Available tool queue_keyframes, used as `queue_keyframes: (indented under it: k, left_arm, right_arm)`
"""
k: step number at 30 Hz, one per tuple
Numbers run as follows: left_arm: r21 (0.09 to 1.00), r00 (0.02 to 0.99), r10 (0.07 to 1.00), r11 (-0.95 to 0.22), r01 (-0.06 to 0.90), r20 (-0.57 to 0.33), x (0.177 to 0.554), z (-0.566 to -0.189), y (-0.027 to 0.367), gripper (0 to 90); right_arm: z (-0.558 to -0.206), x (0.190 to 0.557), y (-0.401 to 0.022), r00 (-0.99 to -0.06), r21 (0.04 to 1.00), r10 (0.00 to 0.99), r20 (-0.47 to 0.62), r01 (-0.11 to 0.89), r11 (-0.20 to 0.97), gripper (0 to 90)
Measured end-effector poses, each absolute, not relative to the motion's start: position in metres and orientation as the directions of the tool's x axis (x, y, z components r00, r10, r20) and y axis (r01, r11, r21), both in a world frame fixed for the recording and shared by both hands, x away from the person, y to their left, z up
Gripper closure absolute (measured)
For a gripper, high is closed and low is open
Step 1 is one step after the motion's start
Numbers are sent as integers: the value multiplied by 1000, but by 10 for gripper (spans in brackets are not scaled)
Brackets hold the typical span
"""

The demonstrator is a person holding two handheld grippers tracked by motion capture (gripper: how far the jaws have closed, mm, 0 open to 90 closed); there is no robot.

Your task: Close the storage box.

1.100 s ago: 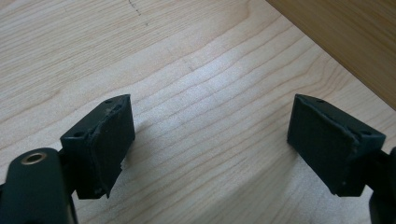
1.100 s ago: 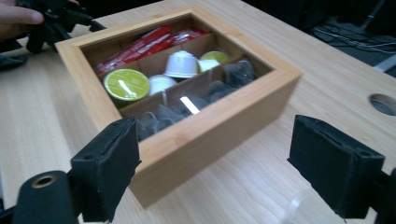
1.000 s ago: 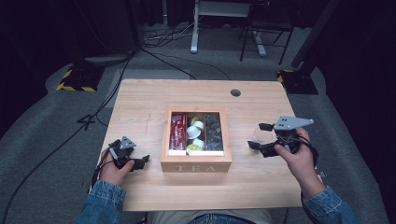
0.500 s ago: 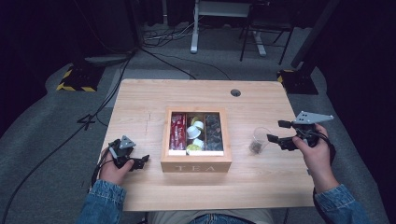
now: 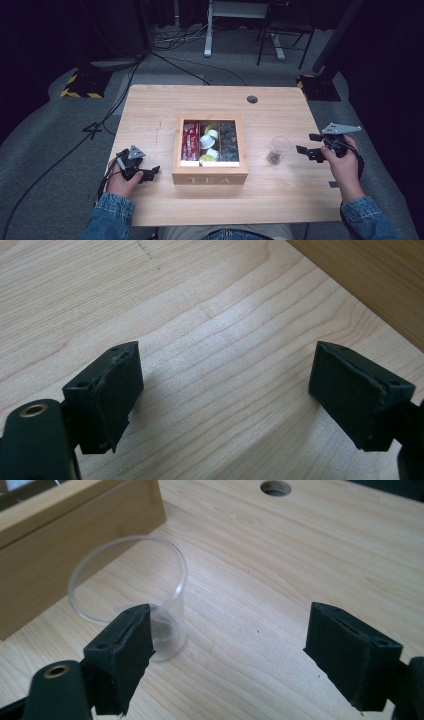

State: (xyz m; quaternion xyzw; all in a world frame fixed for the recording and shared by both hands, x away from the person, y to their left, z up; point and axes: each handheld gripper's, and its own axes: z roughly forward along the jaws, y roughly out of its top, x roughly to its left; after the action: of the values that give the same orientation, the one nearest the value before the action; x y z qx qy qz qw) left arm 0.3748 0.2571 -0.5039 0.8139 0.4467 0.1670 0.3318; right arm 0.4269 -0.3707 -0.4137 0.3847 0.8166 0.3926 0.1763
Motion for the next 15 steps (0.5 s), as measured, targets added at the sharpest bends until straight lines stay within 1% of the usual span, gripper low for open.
queue_keyframes:
  k: [7, 15]
  left_arm:
    - [690, 545, 838, -381, 615, -23, 375, -504, 257, 146]
    - [689, 545, 838, -381, 616, -25, 375, -504, 257, 146]
  right_arm:
    - [-436, 432, -383, -607, 752, 794, 30, 537, 382, 192]
    - [-459, 434, -390, -586, 737, 809, 48, 567, 367, 192]
